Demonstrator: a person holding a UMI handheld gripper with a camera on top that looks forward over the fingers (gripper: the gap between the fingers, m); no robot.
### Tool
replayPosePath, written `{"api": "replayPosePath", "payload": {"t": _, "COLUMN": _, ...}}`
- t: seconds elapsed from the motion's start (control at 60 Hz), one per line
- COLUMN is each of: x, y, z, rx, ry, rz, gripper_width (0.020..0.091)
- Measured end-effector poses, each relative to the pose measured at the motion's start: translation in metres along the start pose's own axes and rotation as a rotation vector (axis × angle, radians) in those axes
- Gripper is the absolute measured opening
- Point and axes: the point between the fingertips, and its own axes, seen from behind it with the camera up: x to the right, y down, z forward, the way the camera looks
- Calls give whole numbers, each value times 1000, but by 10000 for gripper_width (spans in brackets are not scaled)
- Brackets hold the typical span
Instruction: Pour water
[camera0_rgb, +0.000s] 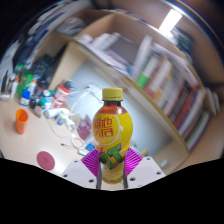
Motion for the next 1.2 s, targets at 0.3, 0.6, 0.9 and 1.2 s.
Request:
{"api": "replayPosePath", "payload": {"t": 0.3, "x": -164, "y": -91, "z": 54, "rx": 73, "ry": 28, "rz": -1080, "gripper_width": 295}}
{"api": "replayPosePath", "payload": {"t": 0.6, "x": -203, "y": -93, "z": 69, "rx": 33, "ry": 42, "rz": -1565, "gripper_width": 299}}
{"api": "replayPosePath", "payload": {"t": 0.9, "x": -197, "y": -107, "z": 61, "rx": 40, "ry": 44, "rz": -1331, "gripper_width": 296}}
{"api": "replayPosePath", "payload": {"t": 1.2, "x": -185, "y": -74, "z": 68, "rx": -3, "ry": -153, "rz": 183, "gripper_width": 300}}
